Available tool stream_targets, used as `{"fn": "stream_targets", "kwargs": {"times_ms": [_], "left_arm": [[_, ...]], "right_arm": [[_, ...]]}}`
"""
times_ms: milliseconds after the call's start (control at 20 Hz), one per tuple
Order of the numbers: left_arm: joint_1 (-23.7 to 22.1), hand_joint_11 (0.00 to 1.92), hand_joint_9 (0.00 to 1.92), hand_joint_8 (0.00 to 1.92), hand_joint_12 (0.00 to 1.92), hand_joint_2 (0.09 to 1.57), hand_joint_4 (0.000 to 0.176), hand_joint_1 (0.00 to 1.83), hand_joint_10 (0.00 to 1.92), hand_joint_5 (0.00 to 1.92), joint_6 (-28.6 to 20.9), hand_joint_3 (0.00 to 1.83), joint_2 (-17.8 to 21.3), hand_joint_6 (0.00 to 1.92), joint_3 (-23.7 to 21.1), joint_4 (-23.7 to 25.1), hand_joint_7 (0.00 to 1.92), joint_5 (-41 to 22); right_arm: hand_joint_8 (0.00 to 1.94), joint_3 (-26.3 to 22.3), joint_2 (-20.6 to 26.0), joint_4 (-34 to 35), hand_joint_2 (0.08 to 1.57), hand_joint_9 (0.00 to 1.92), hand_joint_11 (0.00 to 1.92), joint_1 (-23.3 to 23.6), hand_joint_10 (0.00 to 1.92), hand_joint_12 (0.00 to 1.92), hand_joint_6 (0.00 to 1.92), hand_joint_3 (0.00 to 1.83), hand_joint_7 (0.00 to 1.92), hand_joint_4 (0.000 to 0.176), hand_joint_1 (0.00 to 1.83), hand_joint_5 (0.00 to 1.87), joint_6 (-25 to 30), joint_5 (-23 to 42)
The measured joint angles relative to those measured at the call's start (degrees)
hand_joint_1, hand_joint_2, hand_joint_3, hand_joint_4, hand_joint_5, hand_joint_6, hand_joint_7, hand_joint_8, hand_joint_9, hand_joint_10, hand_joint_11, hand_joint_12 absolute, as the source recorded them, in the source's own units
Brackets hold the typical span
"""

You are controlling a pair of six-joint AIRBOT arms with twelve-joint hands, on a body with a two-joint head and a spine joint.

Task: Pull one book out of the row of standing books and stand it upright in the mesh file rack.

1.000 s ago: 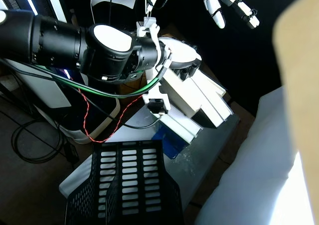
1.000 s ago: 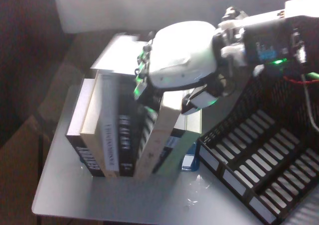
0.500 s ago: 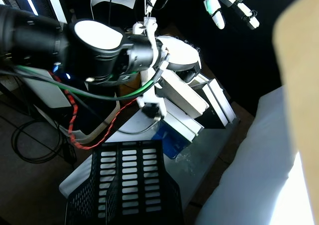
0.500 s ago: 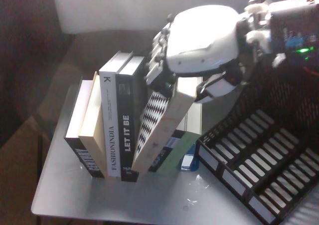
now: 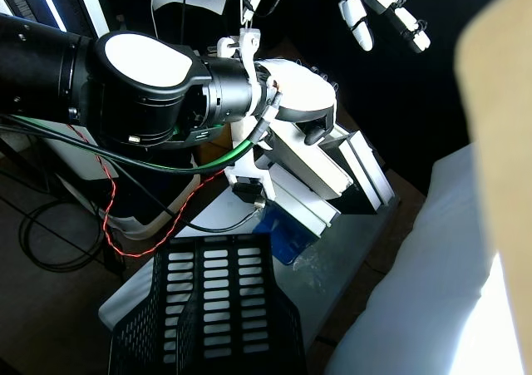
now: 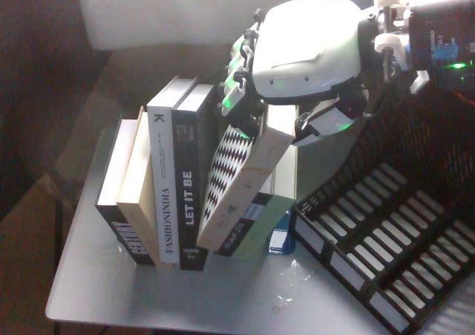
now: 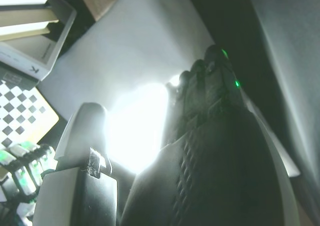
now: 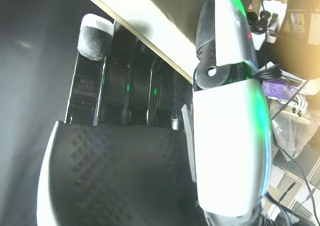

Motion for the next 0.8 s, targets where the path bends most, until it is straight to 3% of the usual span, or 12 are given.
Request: {"fn": "stream_targets", "kwargs": {"times_ms": [50,100,150,250,300,350,450,500,600,650,700,800], "left_arm": [[0.0,0.00,0.00,0.01,0.00,1.38,0.023,0.65,0.00,0.09,0.0,0.00,0.0,0.01,0.0,0.0,0.03,0.0],[0.0,0.00,0.00,0.00,0.00,1.40,0.026,0.57,0.00,0.08,0.0,0.00,0.0,0.00,0.0,0.1,0.02,0.0],[0.0,0.00,0.00,0.00,0.00,1.40,0.028,0.54,0.00,0.08,-0.1,0.00,0.0,0.00,0.0,0.0,0.02,0.0],[0.0,0.00,0.00,0.00,0.00,1.39,0.035,0.57,0.00,0.07,-0.1,0.00,0.0,0.00,0.0,0.0,0.00,-0.1],[0.0,0.00,0.00,0.00,0.00,1.39,0.035,0.57,0.00,0.07,-0.1,0.00,-0.1,0.00,0.0,0.1,0.00,-0.1],[0.0,0.00,0.00,0.00,0.00,1.39,0.037,0.59,0.00,0.08,-0.1,0.00,-0.1,0.00,0.0,0.0,0.00,-0.1],[0.0,0.00,0.00,0.00,0.00,1.39,0.022,0.63,0.00,0.08,-0.1,0.00,-0.1,0.00,0.0,0.0,0.00,-0.2],[0.0,0.00,0.00,0.00,0.00,1.40,0.026,0.61,0.00,0.07,-0.1,0.00,-0.1,0.00,0.0,0.0,0.00,-0.2],[-0.2,0.00,0.00,0.00,0.00,1.40,0.022,0.61,0.00,0.08,-0.2,0.00,-0.1,0.00,0.0,0.0,0.00,-0.3],[-0.2,0.00,0.00,0.00,0.00,1.40,0.026,0.61,0.00,0.08,-0.2,0.00,-0.1,0.00,0.0,0.1,0.00,-0.3],[-0.2,0.00,0.00,0.00,0.00,1.40,0.025,0.61,0.00,0.08,-0.2,0.00,-0.2,0.00,0.0,0.1,0.00,-0.3],[-0.2,0.00,0.00,0.00,0.00,1.41,0.019,0.57,0.00,0.07,-0.2,0.01,-0.2,0.00,0.0,0.1,0.00,-0.3]], "right_arm": [[1.58,0.0,0.0,0.1,1.22,0.61,0.43,0.0,1.75,1.92,1.00,0.00,0.75,0.000,1.24,0.84,0.0,0.0],[1.47,-0.1,0.3,0.0,1.22,0.58,0.28,0.2,1.66,1.92,1.05,0.00,0.76,0.000,1.31,0.86,0.0,0.1],[1.38,-0.1,0.3,-0.1,1.20,0.51,0.07,0.4,1.49,1.92,1.14,0.00,0.75,0.000,1.21,0.90,0.0,0.1],[1.27,-0.1,0.5,0.1,1.20,0.66,0.34,0.8,1.60,1.92,1.12,0.00,0.79,0.000,1.34,0.86,0.0,-0.1],[1.27,-0.1,0.7,0.1,1.20,0.66,0.34,1.1,1.60,1.92,1.12,0.00,0.79,0.000,1.34,0.86,0.1,-0.1],[1.43,-0.3,1.2,0.0,1.17,0.74,0.55,1.5,1.69,1.92,0.92,0.00,0.84,0.000,1.24,0.94,0.0,-0.1],[1.39,-0.6,2.6,0.3,1.17,0.61,0.27,2.6,1.59,1.92,0.97,0.00,0.81,0.000,1.21,0.96,0.1,0.1],[1.36,-0.7,3.1,0.7,1.18,0.59,0.23,3.0,1.51,1.92,1.09,0.00,0.79,0.000,1.19,0.92,0.2,0.0],[1.49,-1.0,4.2,0.9,1.22,0.66,0.42,3.9,1.70,1.92,1.15,0.01,0.76,0.000,1.18,0.83,0.2,-0.6],[1.49,-1.2,4.6,0.7,1.23,0.68,0.45,4.7,1.69,1.92,1.21,0.01,0.77,0.000,1.17,0.79,0.3,-0.6],[1.40,-1.4,5.0,0.6,1.23,0.66,0.34,5.4,1.63,1.92,1.26,0.01,0.78,0.000,1.30,0.75,0.3,-0.6],[1.45,-1.5,5.8,0.8,1.25,0.38,0.02,7.0,1.54,1.92,1.33,0.01,0.68,0.000,1.15,0.80,0.2,-1.0]]}}
